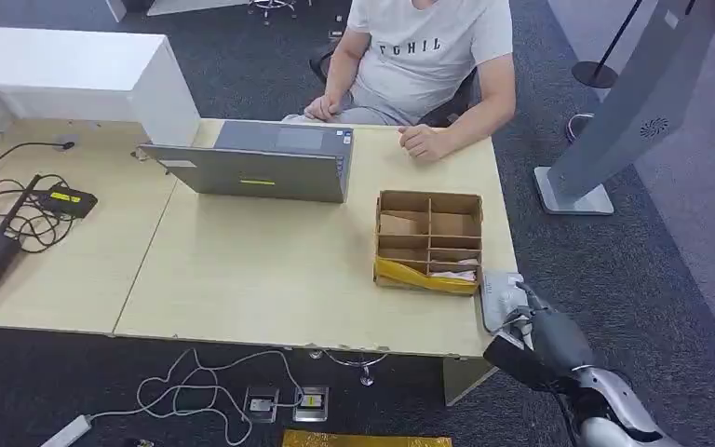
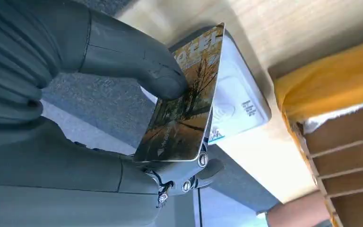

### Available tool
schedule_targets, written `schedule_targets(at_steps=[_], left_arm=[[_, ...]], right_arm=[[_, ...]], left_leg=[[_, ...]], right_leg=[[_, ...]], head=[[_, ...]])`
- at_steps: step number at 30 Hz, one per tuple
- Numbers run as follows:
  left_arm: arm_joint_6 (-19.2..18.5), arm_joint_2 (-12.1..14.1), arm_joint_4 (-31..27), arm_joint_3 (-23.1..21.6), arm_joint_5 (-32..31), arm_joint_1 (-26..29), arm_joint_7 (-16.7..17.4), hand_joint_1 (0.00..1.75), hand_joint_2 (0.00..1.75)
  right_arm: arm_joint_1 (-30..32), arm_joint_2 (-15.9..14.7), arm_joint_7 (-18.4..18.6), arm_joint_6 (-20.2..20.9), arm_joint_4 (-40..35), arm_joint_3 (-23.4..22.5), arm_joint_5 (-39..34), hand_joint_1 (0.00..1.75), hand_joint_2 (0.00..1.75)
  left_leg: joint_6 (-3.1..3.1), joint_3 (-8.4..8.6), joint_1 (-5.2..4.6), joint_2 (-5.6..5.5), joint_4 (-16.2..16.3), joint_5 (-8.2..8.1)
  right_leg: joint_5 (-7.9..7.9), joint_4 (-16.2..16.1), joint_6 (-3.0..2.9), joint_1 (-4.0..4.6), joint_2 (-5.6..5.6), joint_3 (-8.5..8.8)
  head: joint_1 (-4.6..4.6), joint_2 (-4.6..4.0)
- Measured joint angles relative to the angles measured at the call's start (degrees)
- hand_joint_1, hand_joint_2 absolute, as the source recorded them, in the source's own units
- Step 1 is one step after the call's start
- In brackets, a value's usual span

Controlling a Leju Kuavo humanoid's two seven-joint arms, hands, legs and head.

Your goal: Pass the card to the sensor for recognition and then transmit it.

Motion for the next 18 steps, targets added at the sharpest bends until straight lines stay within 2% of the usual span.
schedule_targets(at_steps=[3,9,18], left_arm=[[-0.07,-0.15,0.0,0.0,0.0,0.0,0.0,0.0,0.0],[-0.22,-0.13,0.0,0.0,0.61,0.01,-0.28,0.0,0.0],[-0.83,-0.04,0.0,-0.11,1.42,0.02,-0.63,0.0,0.0]], right_arm=[[-0.78,-0.31,0.2,-0.33,-0.29,-1.03,-0.52,1.75,1.75],[-3.17,-3.7,3.87,0.15,-5.75,-4.48,-0.33,1.75,1.75],[-7.16,-10.47,9.7,6.05,-18.52,-13.64,-1.71,1.75,1.75]], left_leg=[[0.0,0.0,-0.01,0.0,0.0,0.0],[0.0,-0.01,-0.02,0.0,0.01,0.0],[0.0,-0.01,-0.04,0.0,0.01,0.0]], right_leg=[[0.0,0.0,0.0,-0.01,0.0,0.01],[0.01,0.0,0.01,-0.03,-0.01,0.01],[0.01,0.0,0.01,-0.05,-0.01,-0.01]], head=[[0.02,0.0],[0.0,0.0],[0.02,0.0]])
